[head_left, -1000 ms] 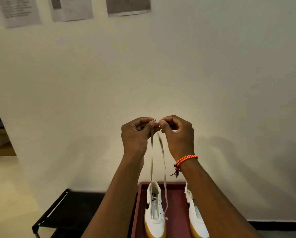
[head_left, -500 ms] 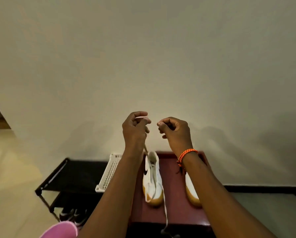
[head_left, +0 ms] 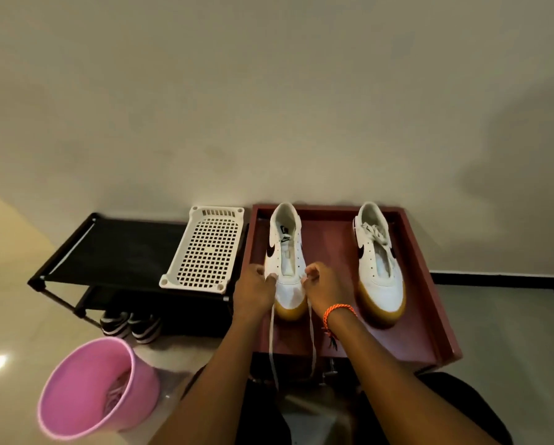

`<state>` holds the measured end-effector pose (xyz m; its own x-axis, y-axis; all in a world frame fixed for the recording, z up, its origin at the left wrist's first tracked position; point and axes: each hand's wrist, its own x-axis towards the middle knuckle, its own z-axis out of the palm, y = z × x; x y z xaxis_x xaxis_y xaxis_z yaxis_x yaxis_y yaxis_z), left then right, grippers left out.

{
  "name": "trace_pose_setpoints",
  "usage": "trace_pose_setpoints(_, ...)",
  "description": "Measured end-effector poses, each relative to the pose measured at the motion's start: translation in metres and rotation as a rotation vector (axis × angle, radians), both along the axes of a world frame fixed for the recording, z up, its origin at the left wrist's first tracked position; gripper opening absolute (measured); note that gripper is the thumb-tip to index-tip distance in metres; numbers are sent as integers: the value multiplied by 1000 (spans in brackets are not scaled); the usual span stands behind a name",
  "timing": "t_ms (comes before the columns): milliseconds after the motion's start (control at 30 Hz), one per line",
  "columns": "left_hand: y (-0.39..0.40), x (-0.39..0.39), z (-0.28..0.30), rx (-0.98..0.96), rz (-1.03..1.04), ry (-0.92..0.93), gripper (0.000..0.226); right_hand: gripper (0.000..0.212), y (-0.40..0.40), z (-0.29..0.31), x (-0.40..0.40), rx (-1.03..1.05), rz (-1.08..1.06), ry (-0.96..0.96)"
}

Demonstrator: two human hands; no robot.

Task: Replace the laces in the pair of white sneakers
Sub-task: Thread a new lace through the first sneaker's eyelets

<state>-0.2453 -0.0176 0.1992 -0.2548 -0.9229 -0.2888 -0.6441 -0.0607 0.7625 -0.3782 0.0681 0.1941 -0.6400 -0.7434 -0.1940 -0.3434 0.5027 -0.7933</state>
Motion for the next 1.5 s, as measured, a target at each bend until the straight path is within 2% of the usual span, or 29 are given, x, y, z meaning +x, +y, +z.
trace_pose_setpoints(200, -11, -21, -40, -18, -30, -169, 35, 21, -25, -29, 5, 124, -41, 148)
trace_pose_setpoints(333, -11, -23, -40, 34, -47, -101, 37, 7, -29, -25, -1, 217, -89, 165)
trace_pose_setpoints(400, -12, -22, -36, 71, -60, -58, 35, 9, -30, -21, -8, 249, -91, 94)
trace_pose_setpoints(533, -11, -15, -12, 141, -46, 57, 33, 18, -28, 11, -20, 280, -19, -168)
trace_pose_setpoints(600, -4, -13, 15, 118, -48, 114, 28, 11, -25, 30, -23, 277, -17, -261)
trace_pose_setpoints(733, 3, -11, 72, 15, -37, 257, 33, 18, -21, 74, -23, 126, -9, -326)
trace_pose_setpoints(833, 8, -11, 120, -109, -79, 367, 32, 11, -17, 120, -18, -17, 8, -304)
trace_pose_setpoints(933, 13, -13, 171, -150, -92, 552, 26, 24, -12, 170, -13, -218, 8, -311)
trace_pose_setpoints(1000, 19, -13, 204, -182, -97, 646, 24, 45, -9, 201, -10, -319, 29, -318)
trace_pose_setpoints(1100, 28, -13, 249, -247, -123, 747, 23, 31, 1, 251, -6, -398, 60, -280)
trace_pose_setpoints(1200, 36, -13, 290, -309, -142, 819, 27, 35, 12, 298, -4, -504, 45, -243)
trace_pose_setpoints(1300, 45, -12, 325, -359, -144, 867, 26, 23, 22, 338, 2, -595, 38, -201)
trace_pose_setpoints(1500, 60, -4, 371, -429, -123, 915, 23, 22, 36, 387, 10, -781, -6, -132)
